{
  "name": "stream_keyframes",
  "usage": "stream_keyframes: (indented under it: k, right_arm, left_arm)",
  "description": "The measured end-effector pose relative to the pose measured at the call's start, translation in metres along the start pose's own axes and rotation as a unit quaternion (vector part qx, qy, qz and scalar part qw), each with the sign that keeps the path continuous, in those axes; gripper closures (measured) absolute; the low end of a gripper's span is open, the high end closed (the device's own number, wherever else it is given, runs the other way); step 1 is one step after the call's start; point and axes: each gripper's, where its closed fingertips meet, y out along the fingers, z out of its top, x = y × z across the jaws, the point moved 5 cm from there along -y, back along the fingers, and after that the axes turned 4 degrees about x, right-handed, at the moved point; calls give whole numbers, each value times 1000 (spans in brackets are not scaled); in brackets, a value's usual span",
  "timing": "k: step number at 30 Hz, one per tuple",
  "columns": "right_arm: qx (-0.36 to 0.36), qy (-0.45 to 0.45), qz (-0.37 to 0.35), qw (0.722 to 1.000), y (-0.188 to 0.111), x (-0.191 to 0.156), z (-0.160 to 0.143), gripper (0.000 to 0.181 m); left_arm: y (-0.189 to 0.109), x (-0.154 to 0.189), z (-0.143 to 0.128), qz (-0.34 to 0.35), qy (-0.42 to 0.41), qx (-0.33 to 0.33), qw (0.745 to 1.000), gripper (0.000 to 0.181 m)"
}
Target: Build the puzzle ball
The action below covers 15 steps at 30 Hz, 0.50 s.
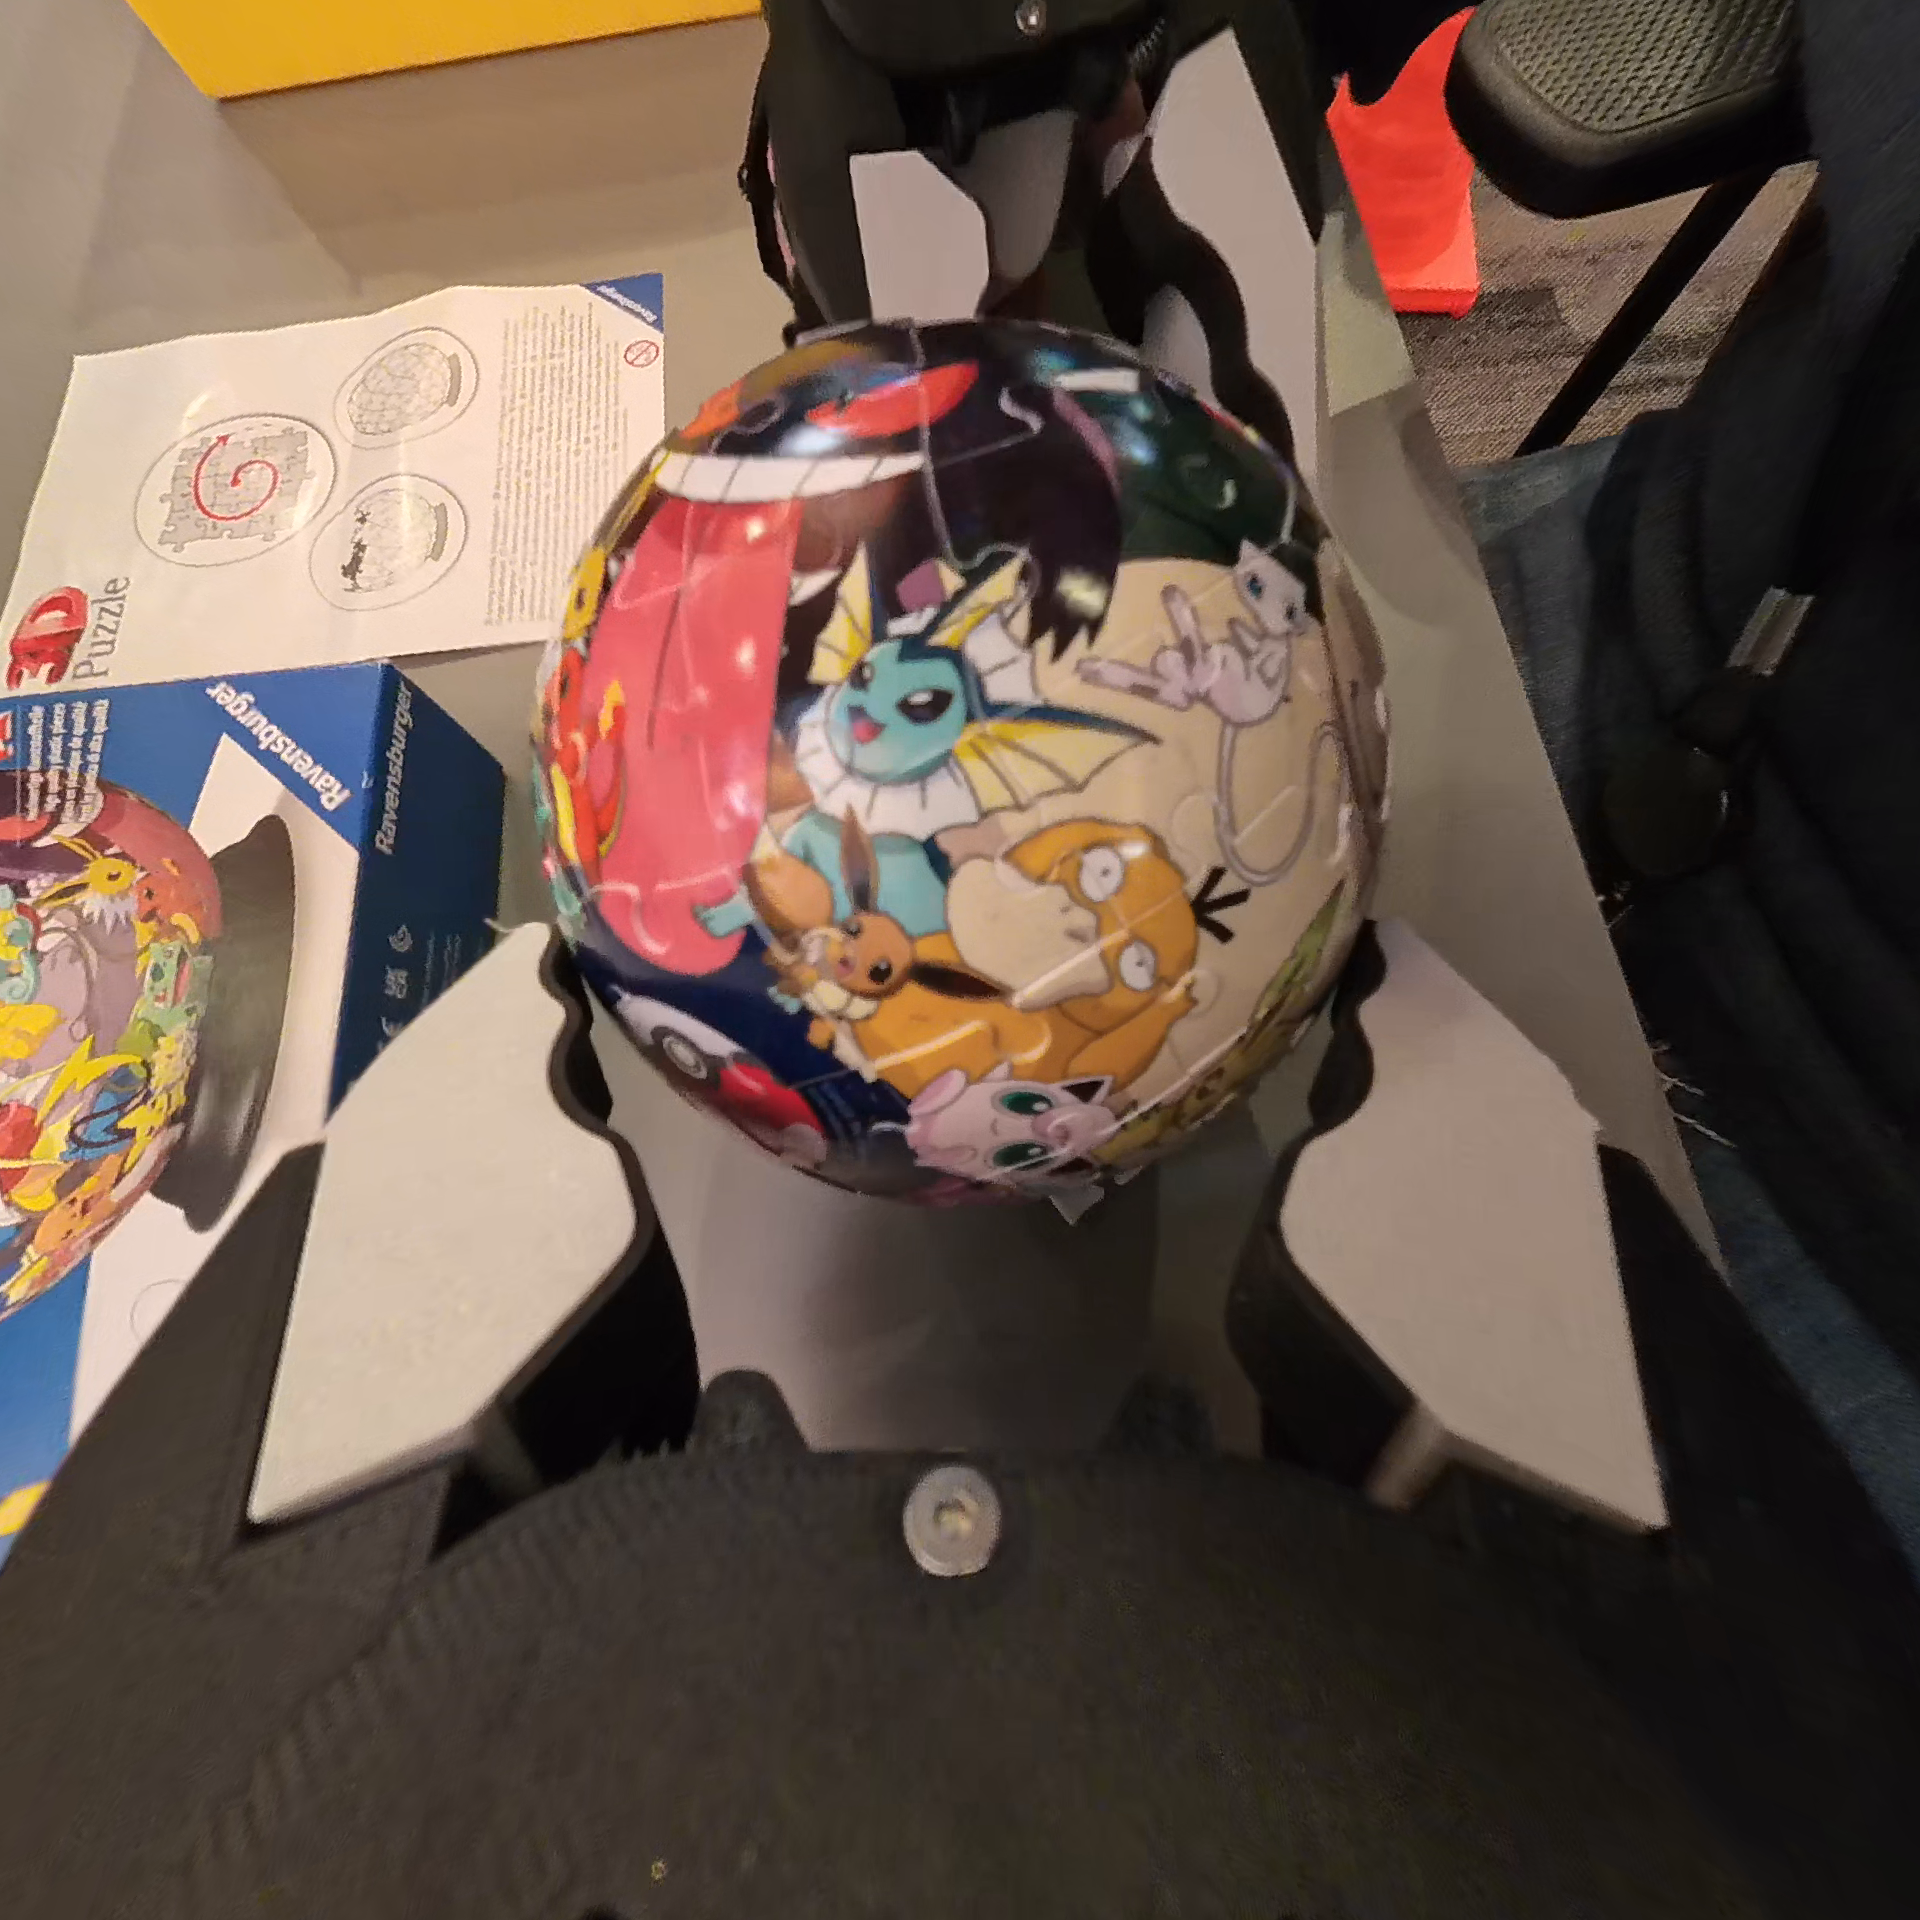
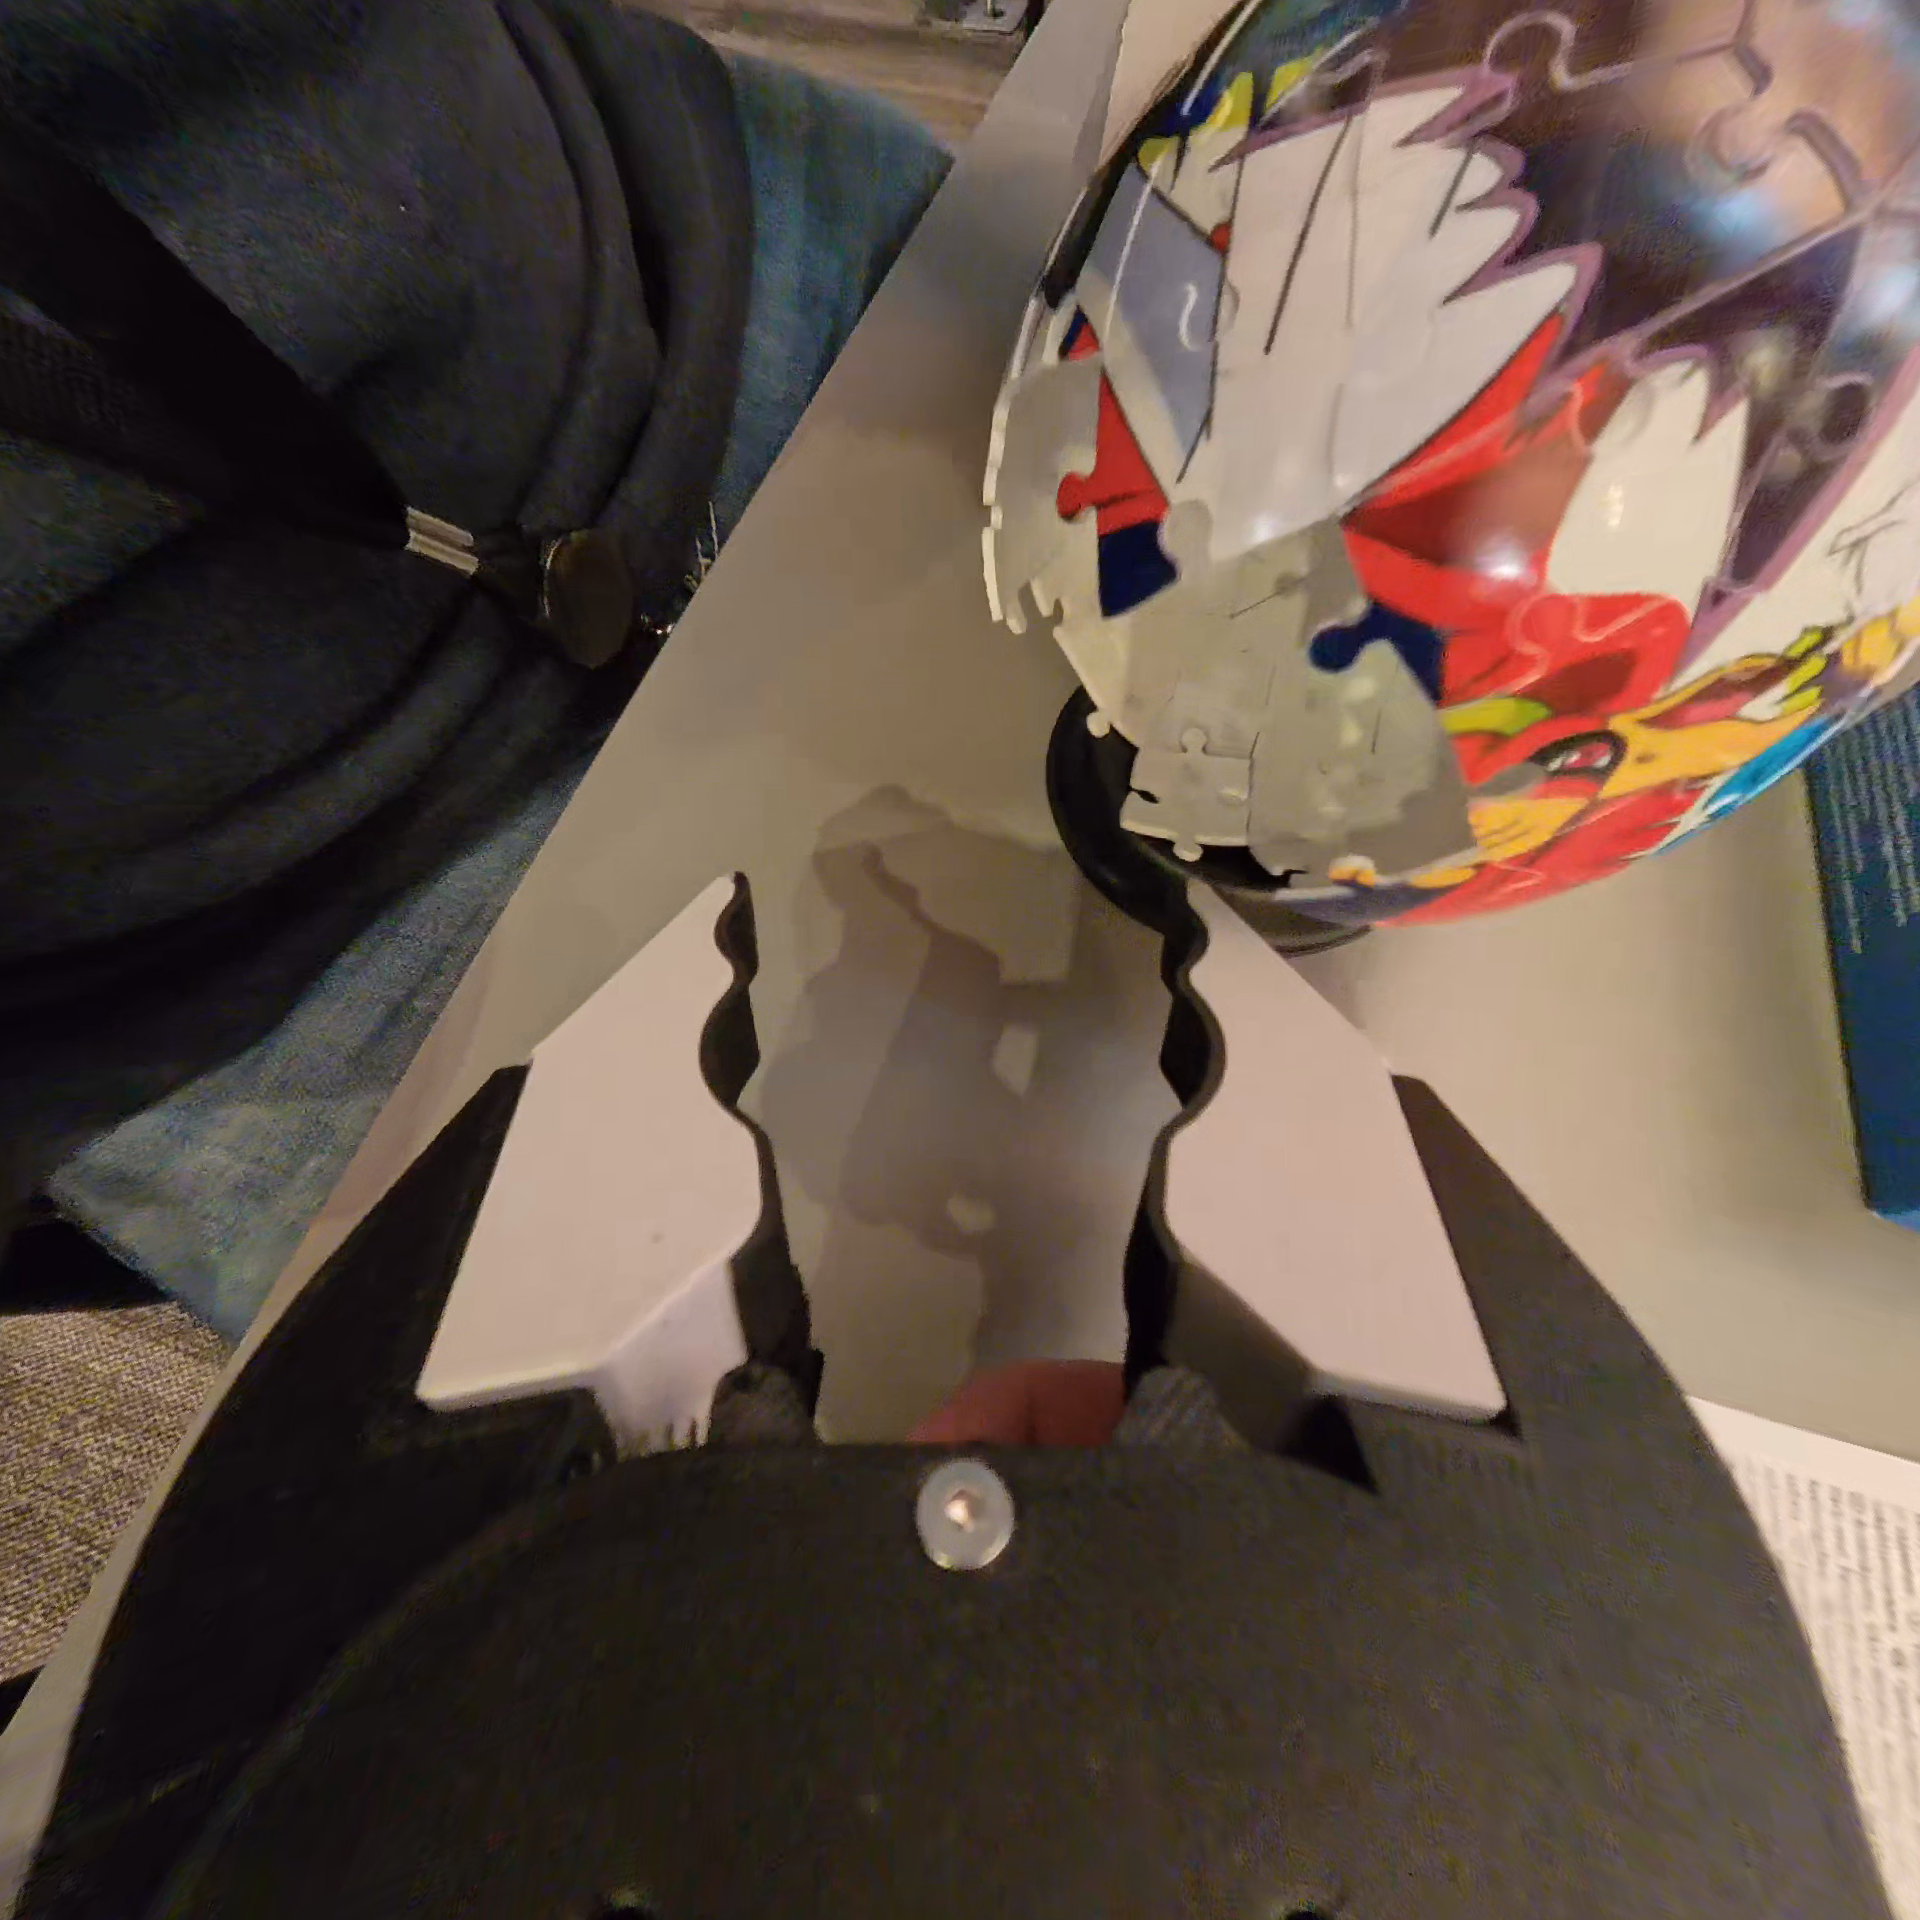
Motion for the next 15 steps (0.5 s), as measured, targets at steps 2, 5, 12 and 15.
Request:
stream_keyframes:
  k: [2,5,12,15]
  right_arm:
    - [-6,-3,1,1000,2,-1,-1,102]
    - [-22,-15,3,1000,7,-3,-2,100]
    - [-51,-41,-4,998,19,-4,-1,94]
    - [-61,-54,-5,997,24,-5,-1,88]
  left_arm:
    - [0,0,-2,-2,-6,2,1000,49]
    - [0,0,-2,-3,-8,4,1000,49]
    - [1,0,-1,-3,-7,-8,1000,49]
    - [0,-1,-1,-3,-7,-9,1000,49]
